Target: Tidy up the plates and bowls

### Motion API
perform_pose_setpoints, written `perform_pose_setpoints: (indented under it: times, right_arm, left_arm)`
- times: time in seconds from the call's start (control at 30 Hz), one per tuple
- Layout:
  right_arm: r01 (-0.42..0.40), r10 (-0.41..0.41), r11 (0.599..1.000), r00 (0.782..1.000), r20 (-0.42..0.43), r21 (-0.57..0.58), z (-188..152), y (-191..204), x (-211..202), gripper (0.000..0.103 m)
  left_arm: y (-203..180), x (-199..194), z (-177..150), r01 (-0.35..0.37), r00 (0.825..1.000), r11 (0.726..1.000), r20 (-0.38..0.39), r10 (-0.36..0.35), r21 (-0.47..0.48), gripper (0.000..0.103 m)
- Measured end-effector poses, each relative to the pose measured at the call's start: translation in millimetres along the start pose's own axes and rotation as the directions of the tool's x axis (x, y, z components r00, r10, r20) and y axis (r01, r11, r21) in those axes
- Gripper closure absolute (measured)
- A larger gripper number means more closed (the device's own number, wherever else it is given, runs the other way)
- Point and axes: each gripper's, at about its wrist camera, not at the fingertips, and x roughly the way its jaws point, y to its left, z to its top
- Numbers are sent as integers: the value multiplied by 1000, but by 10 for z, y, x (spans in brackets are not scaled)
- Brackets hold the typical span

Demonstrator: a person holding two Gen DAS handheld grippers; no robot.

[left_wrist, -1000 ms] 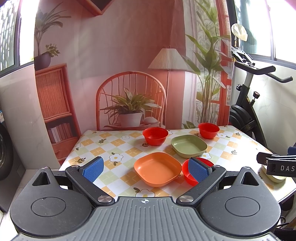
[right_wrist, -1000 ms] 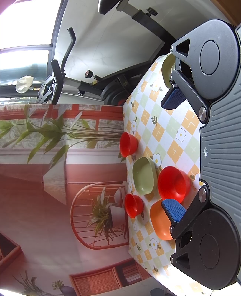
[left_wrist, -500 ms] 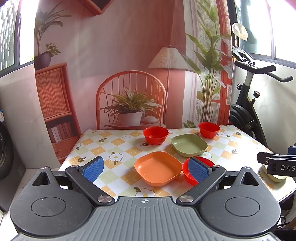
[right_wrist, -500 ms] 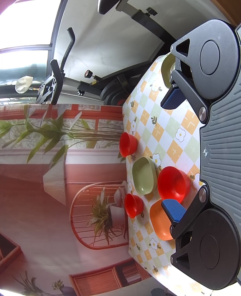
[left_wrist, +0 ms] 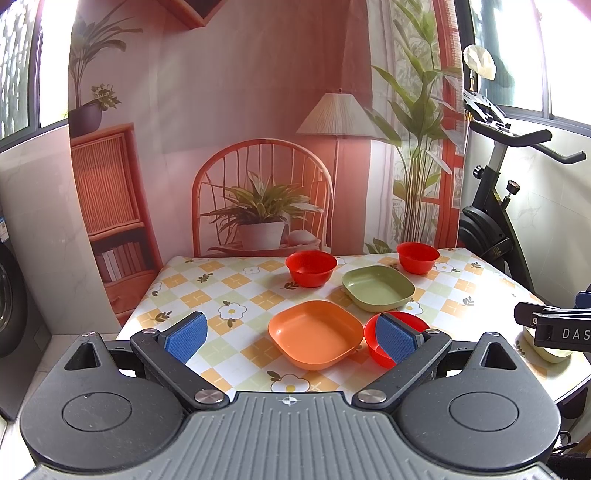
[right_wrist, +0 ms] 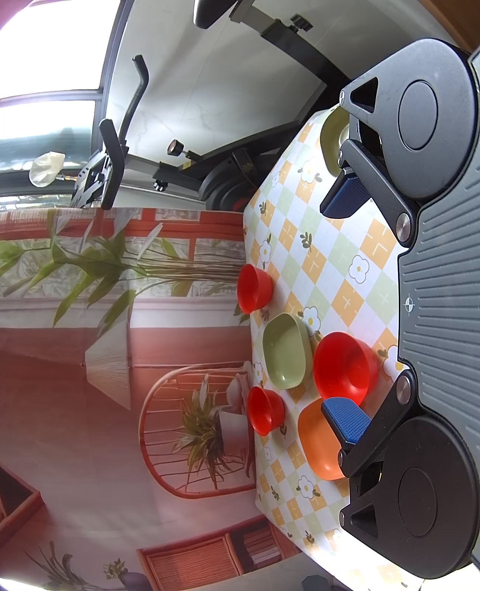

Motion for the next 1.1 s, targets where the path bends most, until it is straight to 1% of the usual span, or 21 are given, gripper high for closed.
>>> perform_pose_setpoints:
  times: [0.43, 0.67, 0.83, 1.0, 1.03, 1.1]
  right_arm:
    - [-1, 1, 1000, 1000, -1, 1, 7, -5, 11, 0]
    - [-7, 7, 1000, 1000, -3, 6, 4, -18, 36, 0]
    - [-73, 73, 997, 997, -2, 35, 87, -91, 139, 0]
    - [-108, 106, 993, 992, 63, 37, 324, -181, 254, 0]
    - [-117, 114, 992, 991, 76, 38, 379, -188, 298, 0]
    - [-149, 143, 988, 984, 103, 46, 506, -222, 396, 0]
  left_arm:
    - [52, -52, -134, 0, 1000, 1000, -4, 0, -3, 4]
    - [49, -36, -72, 4, 1000, 1000, -24, -4, -8, 4]
    - [109, -3, 56, 13, 1000, 999, -9, -14, -37, 4]
    - [88, 175, 197, -65, 998, 998, 3, 65, -1, 4]
    - [87, 221, 230, -75, 997, 997, 0, 75, 5, 4]
    - [118, 328, 325, -70, 997, 998, -12, 70, 3, 4]
